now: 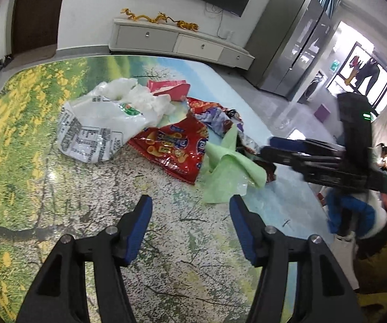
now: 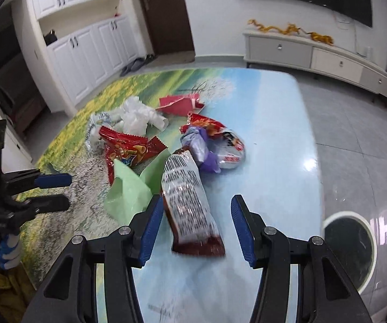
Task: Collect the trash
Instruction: 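Grasp the green paper with the left tool while the right tool grasps a snack wrapper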
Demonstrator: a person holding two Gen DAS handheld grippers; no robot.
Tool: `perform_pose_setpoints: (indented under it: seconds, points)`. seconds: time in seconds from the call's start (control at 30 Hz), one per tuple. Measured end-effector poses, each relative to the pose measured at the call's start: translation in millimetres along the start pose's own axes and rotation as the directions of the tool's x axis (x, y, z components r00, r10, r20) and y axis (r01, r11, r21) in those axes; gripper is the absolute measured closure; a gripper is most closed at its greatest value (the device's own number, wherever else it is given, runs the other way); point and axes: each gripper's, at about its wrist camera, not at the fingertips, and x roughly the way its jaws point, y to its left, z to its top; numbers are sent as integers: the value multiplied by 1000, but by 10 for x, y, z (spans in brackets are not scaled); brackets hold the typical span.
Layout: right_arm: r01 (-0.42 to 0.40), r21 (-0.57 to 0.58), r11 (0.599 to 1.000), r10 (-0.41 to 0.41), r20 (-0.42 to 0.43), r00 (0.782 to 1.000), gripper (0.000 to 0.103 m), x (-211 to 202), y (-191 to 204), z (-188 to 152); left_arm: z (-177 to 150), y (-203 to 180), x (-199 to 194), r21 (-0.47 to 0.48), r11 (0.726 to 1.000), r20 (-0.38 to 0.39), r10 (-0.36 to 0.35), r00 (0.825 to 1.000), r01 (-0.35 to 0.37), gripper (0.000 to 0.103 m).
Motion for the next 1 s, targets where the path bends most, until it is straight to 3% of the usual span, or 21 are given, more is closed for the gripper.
perform_pose_setpoints:
  seconds: [0.07,0.13,0.23,0.6,0.7,0.77,0.8,1.0]
  points:
    - [-8,-6,1000,8,-17,1000,52,94,-2,33,25,-3,21,0,1000,-2,-17,1000,17,44]
    - [-26,-12,1000,26,-36,999,64,160,21,44,37,6,53,-2,1000,-8,-23,1000,23,44]
    - [-63,-37,997,61,-52,997,69,190,146,-1,44,46,100,-11,999,-20,-32,999,32,44]
    - [-231,-124,965,220,-95,971,70,141,805,-247,-50,109,148,-46,995,-51,-91,995,89,44]
    - [-246,-142,959,233,-102,967,70,176,906,-264,-82,152,166,-56,997,-62,-61,996,57,45]
    - [-245,-135,960,234,-96,968,71,172,910,-278,-127,194,159,-72,996,-68,-58,996,53,52]
    - [-244,-126,961,234,-90,968,71,148,882,-282,-149,199,150,-71,996,-72,-55,996,50,61]
    - [-223,-98,970,217,-70,974,71,35,745,-366,-269,126,81,-42,998,-58,-43,997,41,69]
